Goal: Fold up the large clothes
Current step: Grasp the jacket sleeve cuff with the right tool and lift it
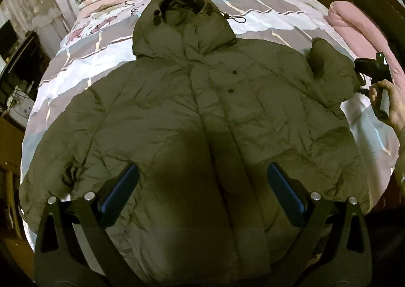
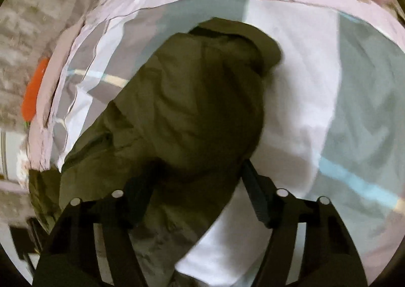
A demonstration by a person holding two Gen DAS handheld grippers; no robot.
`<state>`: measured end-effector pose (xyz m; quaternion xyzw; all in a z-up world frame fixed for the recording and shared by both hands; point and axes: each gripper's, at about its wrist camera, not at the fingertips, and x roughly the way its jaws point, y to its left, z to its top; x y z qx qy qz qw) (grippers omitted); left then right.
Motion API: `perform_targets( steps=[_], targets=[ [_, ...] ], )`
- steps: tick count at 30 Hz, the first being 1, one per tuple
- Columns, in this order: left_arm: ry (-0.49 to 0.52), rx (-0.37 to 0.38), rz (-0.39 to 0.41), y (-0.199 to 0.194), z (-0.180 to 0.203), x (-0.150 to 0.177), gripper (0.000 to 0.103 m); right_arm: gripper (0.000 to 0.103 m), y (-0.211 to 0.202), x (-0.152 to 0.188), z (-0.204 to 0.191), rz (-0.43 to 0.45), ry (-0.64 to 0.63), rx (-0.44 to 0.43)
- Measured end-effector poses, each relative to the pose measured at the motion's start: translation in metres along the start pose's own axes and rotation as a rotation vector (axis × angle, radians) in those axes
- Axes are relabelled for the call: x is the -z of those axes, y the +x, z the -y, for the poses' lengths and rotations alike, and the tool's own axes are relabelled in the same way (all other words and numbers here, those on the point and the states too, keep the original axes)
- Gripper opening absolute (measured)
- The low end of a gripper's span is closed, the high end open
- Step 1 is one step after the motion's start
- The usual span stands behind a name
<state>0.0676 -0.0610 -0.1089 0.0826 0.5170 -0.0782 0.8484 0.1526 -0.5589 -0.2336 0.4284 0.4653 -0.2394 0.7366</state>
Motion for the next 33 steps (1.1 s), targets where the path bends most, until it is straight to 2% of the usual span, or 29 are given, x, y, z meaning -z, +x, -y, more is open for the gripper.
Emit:
perform_targets(
  steps=[1,2,5,9,12,14,15,16,17,18,19,20,22,23,24,25,26,27,28,29,30,31,33],
  targets=[
    [-0.001,-0.007,-0.002,0.002,0.0,-0.001,0.101,0.012,0.006,-0.009,0.009,0.009,-0.012,0.006],
    [-0.008,-0.007,-0.011,0.003,-0.002,-0.002,0.101,0.008,0.005,-0.008,0.011,0.025,-0.029,0.052],
    [-0.038,-0.001,-0.029,0.006,-0.009,-0.004,0.101,0.004,-0.009,-0.016,0.027,0.11,-0.002,0.173],
    [-0.058,-0.021,-0.012,0.0,-0.019,-0.004,0.101,0.003,-0.028,-0.019,0.066,0.138,0.131,0.235],
    [-0.08,-0.022,-0.001,-0.004,-0.026,-0.003,0.101,0.003,-0.036,-0.014,0.086,0.088,0.205,0.209],
    [-0.091,-0.016,0.001,-0.007,-0.03,-0.004,0.101,0.004,-0.038,-0.015,0.095,0.045,0.248,0.115],
    [-0.096,-0.013,0.005,-0.009,-0.032,-0.003,0.101,0.015,-0.042,-0.018,0.102,0.036,0.281,0.066],
    [-0.099,-0.013,0.01,-0.011,-0.034,-0.003,0.101,0.044,-0.045,-0.019,0.106,0.048,0.314,0.043],
    [-0.102,-0.014,0.014,-0.012,-0.035,-0.003,0.101,0.063,-0.055,-0.022,0.12,0.099,0.375,0.028],
    [-0.104,-0.016,0.015,-0.012,-0.036,-0.002,0.101,0.089,-0.061,-0.024,0.124,0.147,0.405,0.03],
    [-0.106,-0.017,0.013,-0.012,-0.037,-0.002,0.101,0.093,-0.066,-0.027,0.131,0.185,0.419,0.024],
    [-0.108,-0.017,0.011,-0.011,-0.037,-0.001,0.101,0.093,-0.063,-0.033,0.133,0.185,0.416,0.001],
    [-0.115,-0.009,-0.002,-0.008,-0.038,-0.001,0.101,0.093,-0.051,-0.045,0.136,0.129,0.387,-0.108],
    [-0.117,-0.005,-0.008,-0.007,-0.039,-0.002,0.101,0.093,-0.045,-0.049,0.133,0.11,0.365,-0.129],
    [-0.116,-0.001,-0.012,-0.006,-0.038,-0.002,0.101,0.093,-0.04,-0.052,0.127,0.096,0.326,-0.126],
    [-0.112,0.0,-0.012,-0.006,-0.037,-0.003,0.101,0.093,-0.035,-0.055,0.118,0.096,0.255,-0.082],
    [-0.104,-0.004,-0.008,-0.006,-0.035,-0.003,0.101,0.091,-0.031,-0.055,0.107,0.111,0.196,-0.036],
    [-0.098,-0.015,-0.001,-0.006,-0.034,-0.003,0.101,0.072,-0.026,-0.054,0.096,0.125,0.111,0.022],
    [-0.091,-0.035,0.011,-0.007,-0.032,-0.004,0.101,0.029,-0.021,-0.049,0.086,0.118,0.035,0.077],
    [-0.083,-0.05,0.023,-0.008,-0.029,-0.004,0.101,0.011,-0.012,-0.046,0.072,0.083,-0.072,0.155],
    [-0.075,-0.058,0.027,-0.008,-0.028,-0.004,0.101,0.006,-0.008,-0.043,0.064,0.07,-0.126,0.196],
    [-0.063,-0.067,0.029,-0.008,-0.026,-0.004,0.101,0.003,-0.011,-0.044,0.062,0.087,-0.126,0.207],
    [-0.055,-0.077,0.03,-0.008,-0.024,-0.004,0.101,0.002,-0.032,-0.051,0.075,0.167,-0.034,0.225]
  ],
)
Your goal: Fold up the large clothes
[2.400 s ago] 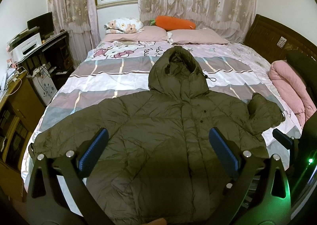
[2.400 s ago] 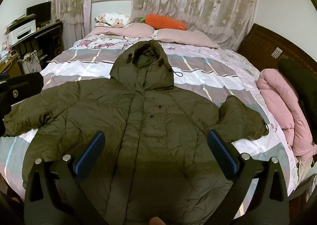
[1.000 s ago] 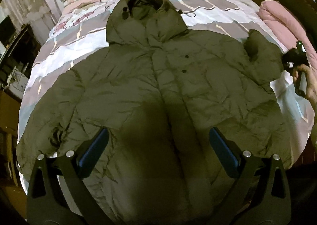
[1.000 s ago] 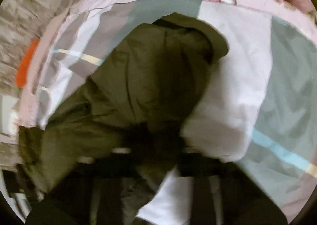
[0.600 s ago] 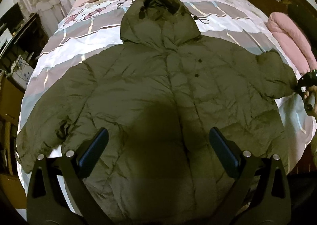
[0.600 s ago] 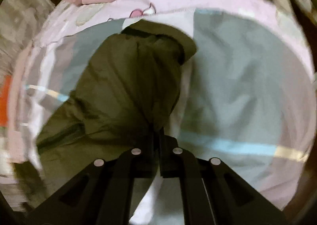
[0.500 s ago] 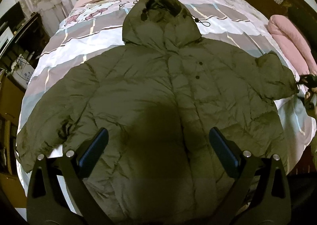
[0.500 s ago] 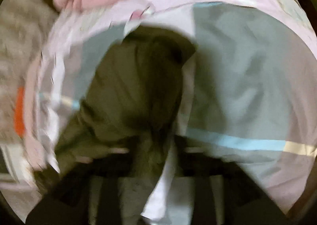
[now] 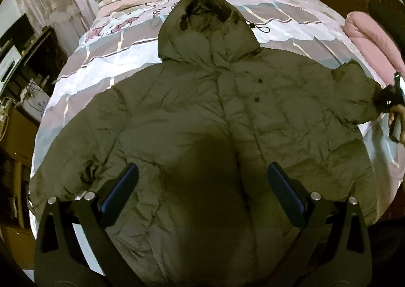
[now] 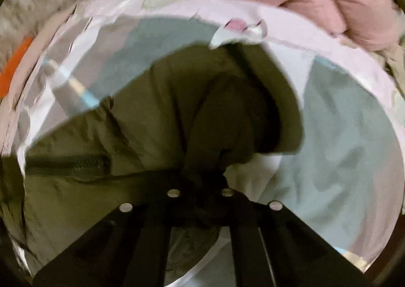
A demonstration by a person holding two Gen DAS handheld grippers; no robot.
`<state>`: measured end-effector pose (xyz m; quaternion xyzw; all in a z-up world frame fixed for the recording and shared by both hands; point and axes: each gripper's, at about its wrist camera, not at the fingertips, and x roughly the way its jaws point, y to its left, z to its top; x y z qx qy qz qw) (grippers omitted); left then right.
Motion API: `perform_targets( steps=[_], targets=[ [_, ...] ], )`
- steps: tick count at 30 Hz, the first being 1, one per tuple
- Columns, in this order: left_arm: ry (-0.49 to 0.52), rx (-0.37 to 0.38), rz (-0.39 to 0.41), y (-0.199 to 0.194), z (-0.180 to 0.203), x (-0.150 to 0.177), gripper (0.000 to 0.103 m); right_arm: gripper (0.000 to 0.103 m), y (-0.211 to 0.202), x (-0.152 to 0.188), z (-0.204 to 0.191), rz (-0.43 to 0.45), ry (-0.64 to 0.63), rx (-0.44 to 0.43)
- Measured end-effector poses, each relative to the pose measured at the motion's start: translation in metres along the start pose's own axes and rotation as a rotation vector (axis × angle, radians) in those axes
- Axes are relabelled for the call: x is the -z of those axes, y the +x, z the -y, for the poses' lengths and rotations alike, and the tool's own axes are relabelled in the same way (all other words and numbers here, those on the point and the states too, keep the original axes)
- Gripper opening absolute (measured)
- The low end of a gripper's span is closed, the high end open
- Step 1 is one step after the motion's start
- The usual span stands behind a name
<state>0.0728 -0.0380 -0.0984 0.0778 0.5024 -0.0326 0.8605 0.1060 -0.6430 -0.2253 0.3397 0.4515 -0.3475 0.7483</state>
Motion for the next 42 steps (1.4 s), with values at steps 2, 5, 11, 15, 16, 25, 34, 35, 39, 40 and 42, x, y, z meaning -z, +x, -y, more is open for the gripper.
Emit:
perform_targets(
  steps=[2,5,11,15,16,25,34,35,39,40,42],
  targets=[
    [0.001,-0.001,0.005,-0.002,0.0,0.001,0.101,0.002,-0.017,-0.001,0.022,0.045,0.105,0.078],
    [0.005,-0.017,0.017,-0.006,-0.004,0.001,0.101,0.002,-0.003,0.003,0.051,-0.073,0.222,0.125],
    [-0.037,-0.009,0.031,-0.013,-0.016,0.001,0.101,0.07,-0.016,-0.008,0.123,-0.044,0.5,-0.146],
    [-0.049,0.002,0.032,-0.014,-0.018,-0.001,0.101,0.096,-0.021,-0.022,0.15,0.027,0.485,-0.166],
    [-0.049,0.006,0.03,-0.013,-0.018,-0.001,0.101,0.096,-0.01,-0.019,0.157,-0.025,0.508,-0.239],
    [-0.013,-0.026,0.005,-0.003,-0.006,0.0,0.101,0.015,0.009,-0.002,0.108,-0.066,0.235,-0.177],
    [-0.091,-0.037,0.011,-0.012,-0.026,0.002,0.101,0.006,-0.138,0.02,0.021,0.265,-0.006,-0.444],
    [-0.112,-0.031,0.012,-0.014,-0.031,0.002,0.101,0.006,-0.165,0.032,-0.005,0.276,-0.092,-0.524],
    [-0.163,-0.039,0.01,-0.013,-0.046,-0.001,0.101,0.006,-0.245,0.115,-0.099,0.241,-0.486,-0.726],
    [-0.176,-0.037,0.005,-0.012,-0.049,-0.001,0.101,0.006,-0.252,0.134,-0.118,0.218,-0.564,-0.747],
    [-0.212,-0.015,-0.013,-0.01,-0.059,-0.001,0.101,0.006,-0.265,0.196,-0.158,0.111,-0.802,-0.795]
  ],
)
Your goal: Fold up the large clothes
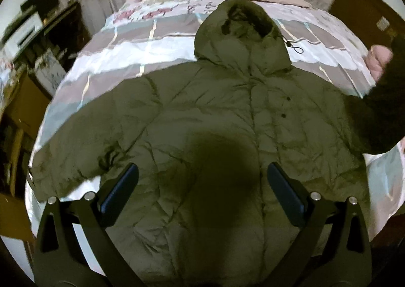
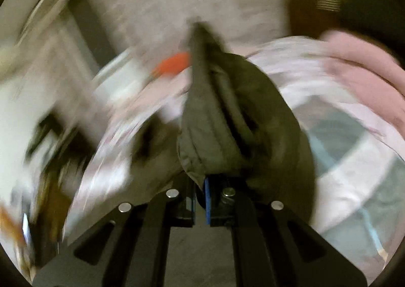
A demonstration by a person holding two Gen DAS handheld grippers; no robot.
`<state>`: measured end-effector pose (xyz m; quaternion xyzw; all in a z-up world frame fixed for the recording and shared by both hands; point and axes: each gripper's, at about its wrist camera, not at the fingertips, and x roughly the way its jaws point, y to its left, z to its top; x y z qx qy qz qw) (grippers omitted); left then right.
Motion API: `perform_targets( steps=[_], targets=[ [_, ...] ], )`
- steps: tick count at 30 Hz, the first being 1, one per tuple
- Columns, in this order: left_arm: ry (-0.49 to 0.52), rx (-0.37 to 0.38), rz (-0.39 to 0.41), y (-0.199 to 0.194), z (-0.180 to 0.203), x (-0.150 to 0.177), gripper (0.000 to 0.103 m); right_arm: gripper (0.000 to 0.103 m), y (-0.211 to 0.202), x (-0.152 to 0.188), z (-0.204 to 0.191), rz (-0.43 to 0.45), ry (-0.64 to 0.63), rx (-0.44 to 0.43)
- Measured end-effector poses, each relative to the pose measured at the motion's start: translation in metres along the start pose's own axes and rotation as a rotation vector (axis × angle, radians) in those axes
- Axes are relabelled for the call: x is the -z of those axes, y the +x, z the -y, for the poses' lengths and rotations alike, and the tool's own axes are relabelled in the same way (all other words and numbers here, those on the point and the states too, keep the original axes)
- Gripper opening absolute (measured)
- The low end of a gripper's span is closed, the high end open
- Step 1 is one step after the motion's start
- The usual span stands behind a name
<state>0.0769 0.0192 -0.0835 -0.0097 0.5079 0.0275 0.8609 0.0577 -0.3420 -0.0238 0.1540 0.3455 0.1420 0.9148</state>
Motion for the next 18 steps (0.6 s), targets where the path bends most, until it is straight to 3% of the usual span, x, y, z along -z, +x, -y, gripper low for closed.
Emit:
perform_targets(
  steps=[2,4,5,6,7,9,12,15,18],
  targets=[
    [-0.026,0.011,-0.012,0.002,-0.008,0.0,0.101,0.007,0.024,0.024,-0.044,-0.135,-0.12,-0.074],
    [-0.041,0.004,-0.015,0.004,-0.014,-0.001,0.101,0.025,0.042,0.042,-0.07,-0.252,-0.209,-0.135],
    [-0.046,-0.002,-0.016,0.005,-0.018,-0.001,0.101,0.035,0.04,0.047,-0.074,-0.263,-0.226,-0.152],
    [-0.051,-0.003,-0.018,0.006,-0.02,-0.001,0.101,0.06,0.037,0.048,-0.079,-0.251,-0.233,-0.161],
    [-0.056,-0.003,-0.022,0.008,-0.022,0.0,0.101,0.077,0.03,0.045,-0.078,-0.209,-0.23,-0.159],
    [-0.067,0.013,-0.051,0.017,-0.023,0.001,0.101,0.087,0.013,0.032,-0.064,-0.112,-0.203,-0.148],
    [-0.061,0.069,-0.141,0.038,-0.018,0.004,0.101,0.092,0.017,0.019,-0.037,-0.062,-0.069,-0.058],
    [-0.036,0.153,-0.248,0.065,-0.002,0.011,0.101,0.092,0.041,0.016,0.013,-0.141,0.124,0.11],
    [-0.02,0.211,-0.304,0.09,0.014,0.017,0.101,0.092,0.062,0.037,0.064,-0.272,0.388,0.153]
  ],
)
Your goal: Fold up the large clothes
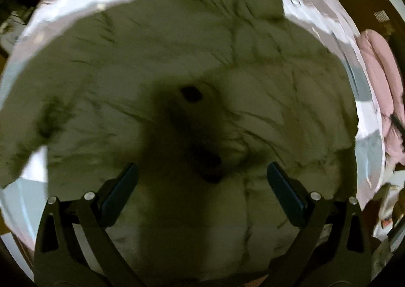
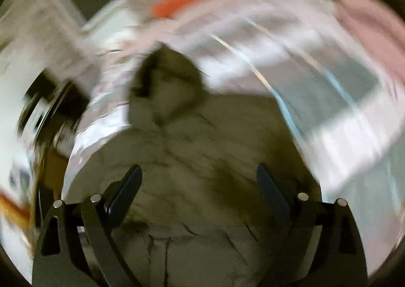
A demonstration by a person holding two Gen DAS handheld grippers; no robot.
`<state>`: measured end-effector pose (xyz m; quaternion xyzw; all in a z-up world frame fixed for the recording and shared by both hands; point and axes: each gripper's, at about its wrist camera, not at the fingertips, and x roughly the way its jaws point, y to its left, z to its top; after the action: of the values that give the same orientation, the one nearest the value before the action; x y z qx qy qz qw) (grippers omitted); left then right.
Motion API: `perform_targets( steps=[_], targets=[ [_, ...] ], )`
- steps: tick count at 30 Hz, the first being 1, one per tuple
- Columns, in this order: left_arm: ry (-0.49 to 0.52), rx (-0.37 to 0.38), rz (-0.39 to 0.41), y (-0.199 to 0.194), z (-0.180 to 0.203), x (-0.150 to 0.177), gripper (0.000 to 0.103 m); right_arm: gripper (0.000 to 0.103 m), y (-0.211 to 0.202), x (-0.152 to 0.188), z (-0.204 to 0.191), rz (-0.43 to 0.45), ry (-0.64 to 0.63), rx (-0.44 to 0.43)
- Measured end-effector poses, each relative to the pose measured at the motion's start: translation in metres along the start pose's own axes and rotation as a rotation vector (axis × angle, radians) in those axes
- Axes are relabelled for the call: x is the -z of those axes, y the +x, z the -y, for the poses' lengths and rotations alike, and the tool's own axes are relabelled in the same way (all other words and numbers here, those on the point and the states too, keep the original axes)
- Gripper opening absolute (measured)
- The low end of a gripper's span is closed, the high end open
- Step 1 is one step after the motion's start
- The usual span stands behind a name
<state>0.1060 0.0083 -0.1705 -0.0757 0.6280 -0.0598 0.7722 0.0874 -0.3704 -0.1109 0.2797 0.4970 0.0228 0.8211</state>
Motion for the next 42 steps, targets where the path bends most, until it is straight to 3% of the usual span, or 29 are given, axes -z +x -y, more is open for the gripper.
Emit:
perform_targets(
  steps=[1,2,4,5,6,9,11,13,14,16,18,22,24,25,27,28,32,34,36,37,39,42],
  targets=[
    [-0.015,0.03,-0.001,0.009,0.002,-0.001,0.101,0.092,0.012,-0.001,0.014,-0.052,0.079,-0.014],
    [-0.037,0.064,0.0,0.02,0.004,-0.003,0.094,0.092,0.021,0.002,0.02,-0.081,0.122,-0.026],
    [-0.046,0.103,-0.041,0.04,0.01,-0.006,0.067,0.092,0.033,0.007,0.03,-0.131,0.166,-0.02],
    [-0.045,0.124,-0.067,0.047,0.011,-0.007,0.029,0.092,0.039,0.007,0.03,-0.148,0.161,-0.012],
    [-0.044,0.163,-0.097,0.056,0.012,-0.007,0.02,0.092,0.041,0.008,0.03,-0.161,0.149,-0.006],
    [-0.055,0.219,-0.076,0.058,0.012,-0.013,0.009,0.092,0.033,0.017,0.028,-0.162,0.11,-0.016],
    [-0.056,0.208,-0.005,0.05,0.009,-0.021,0.008,0.092,0.024,0.015,0.024,-0.138,0.08,-0.016],
    [-0.072,0.212,0.226,0.017,0.003,-0.024,0.007,0.092,0.026,0.017,0.022,-0.114,0.061,-0.024],
    [-0.039,0.167,0.338,-0.003,0.008,-0.025,0.007,0.092,0.025,0.016,0.02,-0.106,0.05,-0.034],
    [0.054,0.11,0.427,-0.023,0.025,-0.026,0.009,0.092,0.029,0.018,0.017,-0.103,0.035,-0.042],
    [0.062,0.069,0.394,-0.019,0.029,-0.027,0.024,0.092,0.033,0.019,0.012,-0.105,0.012,-0.02],
    [-0.059,0.038,0.224,0.014,0.007,-0.032,0.027,0.092,0.051,0.024,0.005,-0.121,-0.009,0.018],
    [-0.082,0.02,0.187,0.021,-0.001,-0.033,0.031,0.092,0.06,0.024,0.005,-0.146,0.005,-0.002],
    [-0.089,0.013,0.177,0.024,-0.004,-0.034,0.034,0.092,0.066,0.024,0.008,-0.169,0.034,-0.004],
    [-0.119,0.007,0.154,0.03,-0.009,-0.037,0.054,0.092,0.075,0.023,0.018,-0.204,0.098,0.025],
    [-0.134,0.009,0.149,0.031,-0.011,-0.037,0.058,0.092,0.079,0.024,0.027,-0.223,0.147,0.021],
    [-0.136,0.029,0.143,0.032,-0.016,-0.036,0.061,0.089,0.095,0.023,0.067,-0.25,0.389,-0.083],
    [-0.122,0.021,0.135,0.037,-0.013,-0.034,0.061,0.05,0.101,0.016,0.076,-0.231,0.41,-0.102],
    [-0.107,-0.046,0.08,0.05,-0.009,-0.034,0.057,0.029,0.107,0.007,0.082,-0.227,0.359,-0.016],
    [-0.106,-0.071,0.048,0.059,-0.01,-0.033,0.057,0.029,0.109,0.004,0.09,-0.233,0.349,0.076],
    [-0.116,-0.075,0.015,0.069,-0.013,-0.033,0.058,0.029,0.11,0.002,0.108,-0.242,0.387,0.17],
    [-0.103,-0.109,0.019,0.064,-0.012,-0.036,0.059,0.029,0.09,-0.009,0.123,-0.176,0.404,0.295]
  ],
)
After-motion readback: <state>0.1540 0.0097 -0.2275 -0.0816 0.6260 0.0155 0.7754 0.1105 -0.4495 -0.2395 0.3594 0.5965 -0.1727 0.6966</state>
